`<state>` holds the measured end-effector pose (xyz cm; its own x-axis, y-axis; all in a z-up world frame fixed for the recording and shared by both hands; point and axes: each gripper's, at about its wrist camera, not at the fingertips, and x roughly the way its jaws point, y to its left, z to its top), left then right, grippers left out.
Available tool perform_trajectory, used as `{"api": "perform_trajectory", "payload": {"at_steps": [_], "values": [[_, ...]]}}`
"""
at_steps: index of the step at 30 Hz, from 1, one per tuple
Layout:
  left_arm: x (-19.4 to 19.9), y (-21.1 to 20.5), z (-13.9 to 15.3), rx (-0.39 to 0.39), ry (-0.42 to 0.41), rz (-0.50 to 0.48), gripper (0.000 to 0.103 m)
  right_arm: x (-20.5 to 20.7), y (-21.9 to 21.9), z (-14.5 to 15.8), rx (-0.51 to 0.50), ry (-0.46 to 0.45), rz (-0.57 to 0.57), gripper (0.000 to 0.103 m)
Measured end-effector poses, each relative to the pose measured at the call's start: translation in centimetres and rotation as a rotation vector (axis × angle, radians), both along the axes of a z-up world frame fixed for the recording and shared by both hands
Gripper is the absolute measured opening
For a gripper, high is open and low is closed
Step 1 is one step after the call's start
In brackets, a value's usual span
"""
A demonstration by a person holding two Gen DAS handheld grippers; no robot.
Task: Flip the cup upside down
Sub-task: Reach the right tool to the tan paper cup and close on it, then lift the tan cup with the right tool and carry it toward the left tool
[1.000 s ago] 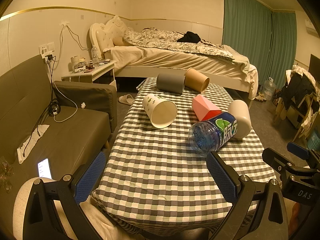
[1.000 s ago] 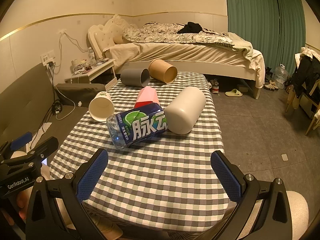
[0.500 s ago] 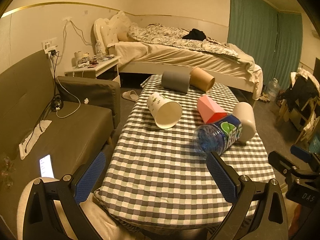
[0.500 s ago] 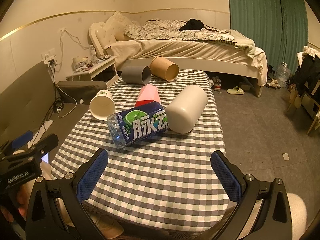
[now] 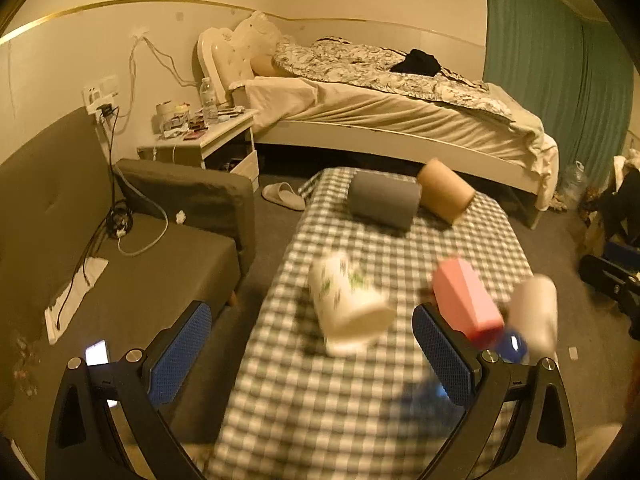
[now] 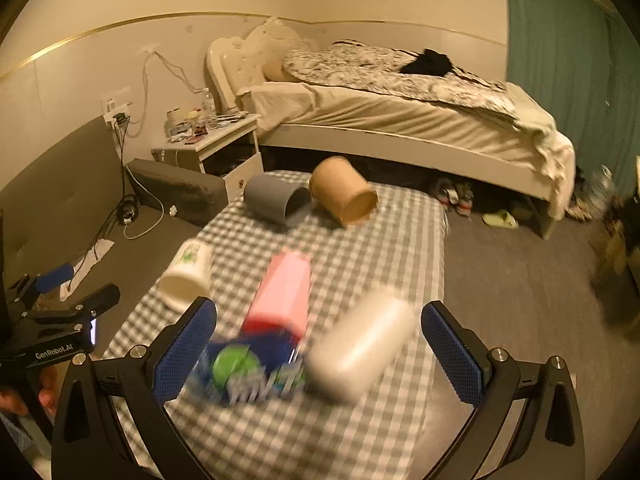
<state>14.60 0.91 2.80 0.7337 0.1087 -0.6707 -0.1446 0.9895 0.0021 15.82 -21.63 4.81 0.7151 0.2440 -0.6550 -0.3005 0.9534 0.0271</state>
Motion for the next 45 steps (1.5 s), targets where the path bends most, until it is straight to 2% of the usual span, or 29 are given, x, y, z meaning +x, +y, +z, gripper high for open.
{"api": "perform_trajectory", "payload": {"at_steps": [6,12,19,24,27,29,32,36,40,45], "values": [[7.3,-1.2,-0.6,0.039,0.031,-0.041,0.103,9.0,1.0,-0.2,-0.055,0.032,0.084,0.103],[13.7,-1.6,-2.8,0.035,0.087,-0.068,0.103,17.2,1.2,-3.3,-0.060,0.102,0.115,0.103],[17.5,-1.4,-5.2,0.048,0.133,-0.068,0.103,24.6,1.4,-6.9,-0.048,0.174,0.149,0.103],[18.4,-0.9,-5.5,-0.009,0.161,-0.068,0.103,28.1,2.2,-9.1,-0.067,0.234,0.180,0.103],[18.5,-0.8,-5.3,-0.011,0.150,-0.066,0.103,29.0,3.0,-10.1,-0.073,0.272,0.222,0.103],[18.5,-0.9,-5.2,-0.019,0.148,-0.072,0.103,29.2,3.4,-10.7,-0.076,0.291,0.236,0.099],[18.3,-1.2,-5.1,-0.009,0.153,-0.079,0.103,28.9,3.8,-11.0,-0.115,0.301,0.224,0.086],[17.5,-1.3,-4.0,-0.005,0.147,-0.081,0.103,27.8,3.8,-10.2,-0.142,0.296,0.214,0.083],[15.9,-1.4,-1.4,-0.002,0.120,-0.083,0.103,25.3,3.0,-7.7,-0.158,0.259,0.180,0.083],[12.4,-1.9,2.9,0.007,0.064,-0.089,0.103,20.3,1.5,-2.0,-0.141,0.194,0.149,0.083]]}}
